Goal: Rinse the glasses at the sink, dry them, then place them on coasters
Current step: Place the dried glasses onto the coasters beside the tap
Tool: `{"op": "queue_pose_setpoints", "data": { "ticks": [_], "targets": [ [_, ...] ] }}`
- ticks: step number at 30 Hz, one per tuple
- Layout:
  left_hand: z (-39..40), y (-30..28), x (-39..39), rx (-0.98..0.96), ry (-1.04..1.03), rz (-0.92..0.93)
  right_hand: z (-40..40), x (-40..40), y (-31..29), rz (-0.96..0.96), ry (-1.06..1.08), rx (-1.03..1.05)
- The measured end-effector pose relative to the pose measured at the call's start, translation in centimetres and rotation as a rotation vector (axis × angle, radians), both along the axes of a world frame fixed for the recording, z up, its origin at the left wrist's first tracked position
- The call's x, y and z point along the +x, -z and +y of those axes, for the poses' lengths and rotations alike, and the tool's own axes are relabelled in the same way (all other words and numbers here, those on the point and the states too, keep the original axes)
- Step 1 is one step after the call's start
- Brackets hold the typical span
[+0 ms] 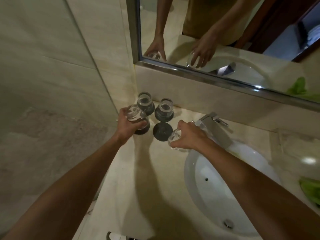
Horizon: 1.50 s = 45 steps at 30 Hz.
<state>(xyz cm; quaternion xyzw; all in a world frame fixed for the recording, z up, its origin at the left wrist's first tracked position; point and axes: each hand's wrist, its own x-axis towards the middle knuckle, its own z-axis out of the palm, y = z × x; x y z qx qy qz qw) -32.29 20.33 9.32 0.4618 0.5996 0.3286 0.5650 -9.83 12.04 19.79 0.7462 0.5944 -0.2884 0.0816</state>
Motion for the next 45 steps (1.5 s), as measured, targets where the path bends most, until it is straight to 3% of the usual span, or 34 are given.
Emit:
{"op": "queue_pose_setpoints", "data": {
  "ticks": [6, 9, 19, 24, 27, 31, 36, 42, 45],
  "targets": [
    [0.2, 2.3, -0.3, 0.239, 0.148, 0.266, 0.7, 0.3, 0.8, 0.010, 0.025, -0.019],
    [0.1, 2.7, -0.7, 0.289, 0.201, 0.301, 0.9, 0.7, 1.2, 0.065, 0.114, -0.048],
    [-0.5, 2.1, 1.0, 0.280, 0.148, 0.421, 0.4, 0.3, 3.8, 0.623, 0.899, -0.130],
    [-0.5, 0.7, 0.1, 0.313, 0.244, 0.496, -0.8, 0.3, 4.5, 0.951, 1.286, -0.306],
    [0.3, -0.8, 0.0, 0.385, 0.313, 0.629, -1.3, 0.2, 5.3, 1.221, 1.415, -0.364],
    [1.8, -2.9, 0.8, 0.455, 0.406, 0.790, -1.2, 0.1, 5.4, 1.402, 1.258, -0.410],
    [2.9, -4.5, 1.9, 0.490, 0.546, 1.023, 0.7, -0.3, 5.7, 1.249, 1.102, -0.277],
    [2.8, -4.6, 1.6, 0.459, 0.572, 1.052, 1.6, -0.8, 5.3, 1.365, 1.011, -0.120],
    [2.6, -4.4, 1.1, 0.451, 0.558, 1.053, 2.5, -1.3, 5.6, 1.080, 0.890, 0.057]
  ]
}}
